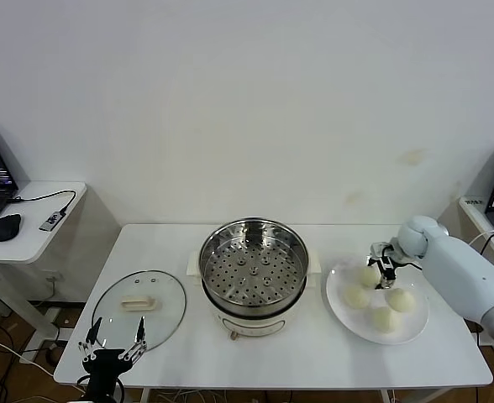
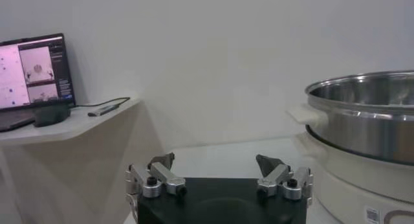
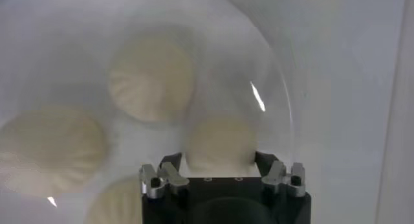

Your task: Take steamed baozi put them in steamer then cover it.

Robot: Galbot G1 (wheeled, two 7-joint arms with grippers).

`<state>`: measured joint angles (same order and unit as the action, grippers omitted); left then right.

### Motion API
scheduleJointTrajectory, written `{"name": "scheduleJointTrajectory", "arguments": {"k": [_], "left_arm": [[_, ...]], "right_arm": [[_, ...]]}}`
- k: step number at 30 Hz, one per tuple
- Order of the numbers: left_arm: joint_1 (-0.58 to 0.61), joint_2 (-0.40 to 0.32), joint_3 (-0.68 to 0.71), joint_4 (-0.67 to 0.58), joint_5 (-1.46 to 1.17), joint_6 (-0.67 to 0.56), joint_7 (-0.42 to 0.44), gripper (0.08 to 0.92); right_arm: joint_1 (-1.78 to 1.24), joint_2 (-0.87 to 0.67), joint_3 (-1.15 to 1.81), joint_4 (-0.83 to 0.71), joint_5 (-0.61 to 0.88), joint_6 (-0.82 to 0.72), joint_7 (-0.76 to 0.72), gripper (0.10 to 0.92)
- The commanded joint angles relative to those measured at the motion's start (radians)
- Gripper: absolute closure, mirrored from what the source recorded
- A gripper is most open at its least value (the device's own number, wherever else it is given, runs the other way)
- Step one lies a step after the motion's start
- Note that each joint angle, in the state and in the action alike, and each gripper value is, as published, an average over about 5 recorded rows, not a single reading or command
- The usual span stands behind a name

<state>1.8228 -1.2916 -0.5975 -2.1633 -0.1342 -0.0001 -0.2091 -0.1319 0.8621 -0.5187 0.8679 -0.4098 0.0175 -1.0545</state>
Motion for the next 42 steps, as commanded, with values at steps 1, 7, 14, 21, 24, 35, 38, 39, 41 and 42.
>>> {"name": "scheduleJointTrajectory", "arguments": {"k": [1, 7, 14, 21, 24, 35, 38, 39, 41, 42], "left_arm": [[0.004, -0.002, 0.001, -0.004, 0.002, -0.002, -0.001, 0.177], [0.008, -0.003, 0.002, -0.010, 0.004, -0.005, 0.000, 0.177], [0.013, 0.000, 0.003, -0.019, 0.007, -0.005, 0.000, 0.177], [0.009, 0.007, 0.014, -0.021, 0.008, -0.005, 0.002, 0.177], [0.007, 0.012, 0.019, -0.024, 0.008, -0.005, 0.002, 0.177], [0.003, 0.035, 0.014, -0.026, -0.016, -0.007, 0.005, 0.177], [0.001, 0.036, 0.013, -0.017, -0.019, -0.013, 0.007, 0.177], [0.001, 0.036, 0.013, -0.014, -0.019, -0.015, 0.007, 0.177], [0.000, 0.035, 0.013, -0.009, -0.019, -0.018, 0.007, 0.177], [0.000, 0.034, 0.012, -0.009, -0.019, -0.019, 0.007, 0.177]], "right_arm": [[0.000, 0.001, 0.001, 0.001, -0.002, -0.001, 0.005, 0.426], [0.003, -0.019, -0.002, 0.028, 0.014, -0.004, 0.006, 0.521], [0.041, -0.093, -0.036, 0.137, 0.089, -0.009, -0.004, 0.538], [0.204, -0.204, -0.143, 0.295, 0.248, -0.043, -0.024, 0.533], [0.315, -0.223, -0.224, 0.335, 0.323, -0.051, -0.028, 0.531], [0.641, -0.066, -0.512, 0.401, 0.584, -0.052, 0.002, 0.528], [0.670, 0.002, -0.543, 0.398, 0.624, -0.033, 0.018, 0.529], [0.678, 0.029, -0.553, 0.393, 0.636, -0.022, 0.024, 0.530], [0.689, 0.079, -0.575, 0.377, 0.648, 0.007, 0.034, 0.529], [0.693, 0.106, -0.588, 0.367, 0.648, 0.023, 0.039, 0.528]]}}
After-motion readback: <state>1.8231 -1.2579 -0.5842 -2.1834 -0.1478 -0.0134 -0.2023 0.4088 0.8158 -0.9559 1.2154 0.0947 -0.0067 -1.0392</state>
